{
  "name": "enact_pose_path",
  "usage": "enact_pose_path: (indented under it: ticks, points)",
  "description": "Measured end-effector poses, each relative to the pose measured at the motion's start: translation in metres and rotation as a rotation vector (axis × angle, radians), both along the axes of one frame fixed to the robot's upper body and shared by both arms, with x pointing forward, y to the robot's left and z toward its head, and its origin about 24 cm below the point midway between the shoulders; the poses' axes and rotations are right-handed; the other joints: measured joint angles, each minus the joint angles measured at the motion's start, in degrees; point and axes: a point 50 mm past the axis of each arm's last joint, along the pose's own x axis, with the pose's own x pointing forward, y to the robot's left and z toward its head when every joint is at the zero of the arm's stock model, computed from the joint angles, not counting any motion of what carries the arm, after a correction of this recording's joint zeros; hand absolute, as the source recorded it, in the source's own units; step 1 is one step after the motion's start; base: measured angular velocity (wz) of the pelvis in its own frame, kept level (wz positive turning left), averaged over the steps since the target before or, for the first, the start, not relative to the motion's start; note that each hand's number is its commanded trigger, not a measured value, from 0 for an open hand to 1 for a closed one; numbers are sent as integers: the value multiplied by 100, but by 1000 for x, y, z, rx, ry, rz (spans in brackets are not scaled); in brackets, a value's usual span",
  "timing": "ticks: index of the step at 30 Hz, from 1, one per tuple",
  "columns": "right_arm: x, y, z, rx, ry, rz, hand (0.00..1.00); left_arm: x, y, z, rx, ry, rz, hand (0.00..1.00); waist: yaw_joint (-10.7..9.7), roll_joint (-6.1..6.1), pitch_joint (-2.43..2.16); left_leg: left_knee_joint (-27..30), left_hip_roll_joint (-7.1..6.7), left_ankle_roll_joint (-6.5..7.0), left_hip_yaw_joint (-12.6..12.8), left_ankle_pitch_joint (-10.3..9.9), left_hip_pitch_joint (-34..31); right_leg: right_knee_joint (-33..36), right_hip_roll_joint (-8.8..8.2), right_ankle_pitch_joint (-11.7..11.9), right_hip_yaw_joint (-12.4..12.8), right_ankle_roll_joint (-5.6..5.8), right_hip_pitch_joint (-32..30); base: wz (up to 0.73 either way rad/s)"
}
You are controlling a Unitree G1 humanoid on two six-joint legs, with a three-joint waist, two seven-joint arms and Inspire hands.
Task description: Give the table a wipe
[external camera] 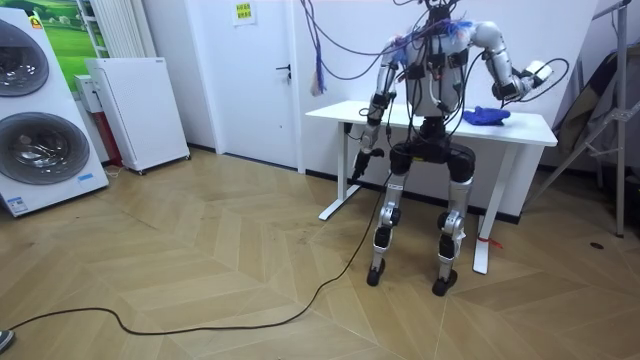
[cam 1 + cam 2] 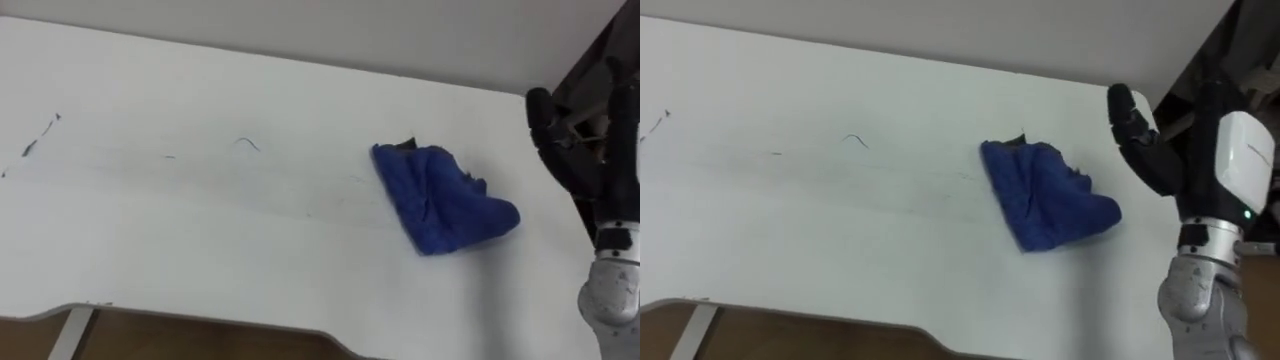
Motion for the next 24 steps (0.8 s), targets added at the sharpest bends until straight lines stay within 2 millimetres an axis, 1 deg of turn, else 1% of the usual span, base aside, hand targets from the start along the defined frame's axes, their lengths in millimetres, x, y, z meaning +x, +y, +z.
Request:
enact_pose_path:
  ticks: [2,4,5,6,7,8,9,10,11,12,13,14,15,16,17,18,20,21,23,24]
  points:
    - [-5,-10,-10,50,36,-67,0,-4,1,0,5,14,18,0,-73,-11,-2,-2,0,0,7,0,0,0,0,0,3,0,-5,0]
    - [-12,-19,-22,66,88,-127,0,-7,3,0,12,27,30,0,-93,-19,-12,3,0,3,13,-2,0,-1,0,0,9,1,-5,0]
    - [-17,-26,-32,96,121,-172,0,-9,4,0,16,36,40,0,-109,-27,-27,6,0,6,12,-3,0,1,-1,-1,8,1,-4,0]
    - [-21,-29,-38,117,140,-199,0,-9,5,0,17,40,45,0,-118,-30,-30,12,0,6,12,-4,1,2,-2,-1,8,1,0,0]
    - [-29,-35,-50,162,181,-256,0,-11,5,0,18,47,54,0,-118,-21,-38,19,0,6,10,-4,6,6,-3,-1,9,1,6,0]
    - [-36,-39,-60,199,226,-305,0,-14,5,0,19,58,56,0,-130,-24,-67,22,-1,6,10,-4,8,9,-4,-1,21,2,6,0]
    - [-40,-42,-65,216,244,-327,0,-16,5,0,20,64,58,0,-140,-15,-71,22,-2,6,11,-4,11,8,-4,-1,27,2,7,0]
    - [-50,-47,-74,240,280,-372,0,-16,5,0,23,71,60,0,-148,39,-58,25,-3,8,12,-5,12,8,-4,-2,33,2,6,0]
    - [-63,-52,-82,269,309,-420,0,-17,5,0,24,73,62,0,-147,26,-87,35,-2,15,12,-14,16,14,-4,-3,33,2,8,0]
    - [-74,-56,-90,302,331,-476,0,-18,6,0,26,76,66,0,-152,62,-70,82,-3,18,11,-39,11,33,-10,-16,37,3,14,0]
    - [-80,-58,-94,320,343,-505,0,-18,6,0,26,76,72,0,-164,70,-64,112,-6,18,10,-58,10,61,-16,-39,45,4,12,0]
    - [-94,-62,-102,365,370,-567,0,-20,8,1,29,76,91,0,-207,88,-58,160,-16,19,0,-96,16,147,-37,-109,62,23,9,0]
    - [-109,-66,-110,411,395,-633,0,-24,9,1,31,81,104,0,-223,100,-32,185,-21,23,3,-133,45,195,-38,-144,105,34,14,-4]
    - [-116,-68,-113,430,406,-662,0,-26,9,2,32,83,110,0,-226,117,-35,180,-25,26,2,-148,66,210,-35,-156,133,39,19,-15]
    - [-129,-69,-119,460,432,-714,0,-25,10,3,36,74,112,0,-250,126,-42,192,-36,42,-3,-183,82,239,-33,-166,183,44,9,-14]
    - [-136,-70,-122,473,447,-738,0,-25,10,4,39,70,113,0,-268,137,-41,193,-42,48,-4,-187,83,238,-34,-167,197,46,7,-13]
    - [-167,-68,-137,536,521,-849,0,-26,14,6,52,58,133,0,-310,125,-55,198,-58,67,-3,-201,100,252,-40,-171,228,55,15,-4]
    - [-174,-66,-141,555,533,-874,0,-28,14,7,54,61,139,0,-333,120,-57,197,-58,70,-1,-203,105,248,-40,-171,231,56,20,0]
    - [-196,-59,-151,622,567,-967,0,-28,14,6,57,58,141,0,-409,111,-62,187,-67,79,14,-210,133,232,-34,-169,285,63,38,-4]
    - [-208,-56,-155,648,583,-1015,0,-27,14,6,57,57,141,0,-430,132,-50,166,-68,83,18,-213,147,207,-29,-164,294,71,45,-5]
